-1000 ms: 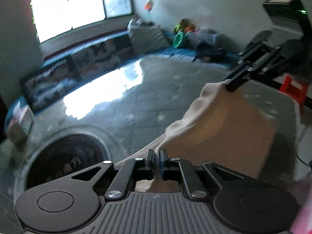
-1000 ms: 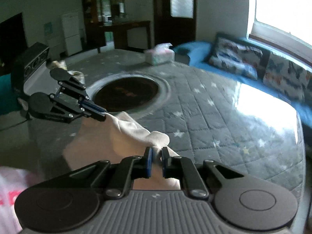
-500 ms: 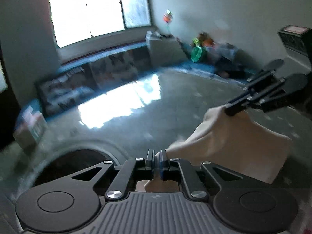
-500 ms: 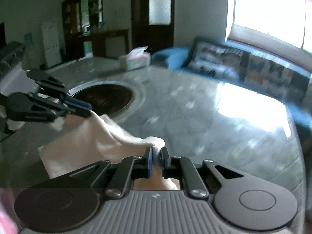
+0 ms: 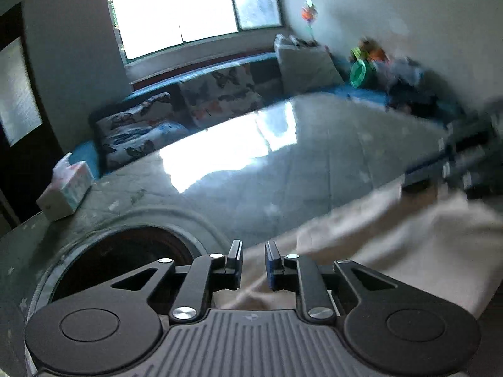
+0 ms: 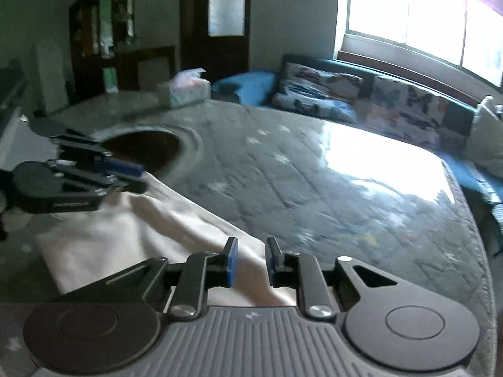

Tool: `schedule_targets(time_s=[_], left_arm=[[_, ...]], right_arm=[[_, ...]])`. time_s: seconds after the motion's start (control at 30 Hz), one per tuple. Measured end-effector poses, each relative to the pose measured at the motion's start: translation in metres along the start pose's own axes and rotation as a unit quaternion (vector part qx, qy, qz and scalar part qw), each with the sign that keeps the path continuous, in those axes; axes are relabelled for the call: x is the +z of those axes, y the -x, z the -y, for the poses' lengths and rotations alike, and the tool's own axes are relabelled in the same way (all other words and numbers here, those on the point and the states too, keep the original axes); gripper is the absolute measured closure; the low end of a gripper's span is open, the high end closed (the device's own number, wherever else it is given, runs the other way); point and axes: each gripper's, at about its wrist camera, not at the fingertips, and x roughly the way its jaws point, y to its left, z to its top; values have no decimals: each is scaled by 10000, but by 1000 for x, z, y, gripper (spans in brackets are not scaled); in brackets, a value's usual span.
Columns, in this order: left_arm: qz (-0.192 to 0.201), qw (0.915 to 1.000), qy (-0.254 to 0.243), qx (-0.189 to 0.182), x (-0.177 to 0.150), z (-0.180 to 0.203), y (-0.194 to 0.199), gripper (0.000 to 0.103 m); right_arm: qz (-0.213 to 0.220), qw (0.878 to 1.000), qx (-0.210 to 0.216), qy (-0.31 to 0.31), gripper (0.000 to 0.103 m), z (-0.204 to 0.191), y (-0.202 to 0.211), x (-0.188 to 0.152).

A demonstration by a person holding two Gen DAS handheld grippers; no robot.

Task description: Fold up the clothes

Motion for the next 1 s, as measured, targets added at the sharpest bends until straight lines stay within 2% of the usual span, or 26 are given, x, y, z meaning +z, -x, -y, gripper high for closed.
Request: schedule_targets(time_s=[0.1, 0.2, 0.23, 0.33, 0.43, 0.6, 0.73, 0.8, 0.87, 1.0], left_arm=[[26, 9986, 274, -456, 9, 4, 2, 90], [-152, 9944, 404, -970, 13, 14, -6, 93], [-218, 9941, 369, -998, 12, 16, -13, 93], [-429, 9931, 485, -981, 10, 16, -33, 93], [-429, 9930, 615, -917, 9, 18, -38, 93], [-400, 9938, 548, -883, 9, 18, -40, 92], [-387, 9943, 536, -840, 7, 19, -40, 92], [-376, 9947, 505, -811, 7, 21, -40, 92], [-370, 9949, 496, -796, 6, 21, -40, 92], [-370, 9949, 512, -785, 6, 22, -39, 92]], right_arm=[[-103, 9997, 243, 2, 86, -9, -10, 2], [-257, 9995, 179, 20, 86, -13, -27, -2], [-268, 9995, 149, -32, 86, -11, -31, -3], [-207, 9995, 124, -200, 87, -5, -36, -3], [-93, 9996, 90, -259, 86, -3, -22, -3], [-144, 9996, 236, -84, 87, -8, 3, -15], [-243, 9991, -78, -344, 85, 7, 7, -32], [-147, 9985, -122, -518, 85, 13, 18, -34], [-9, 9991, -197, -380, 85, 10, 31, -32], [14, 9998, 42, -184, 85, -3, 47, -38]])
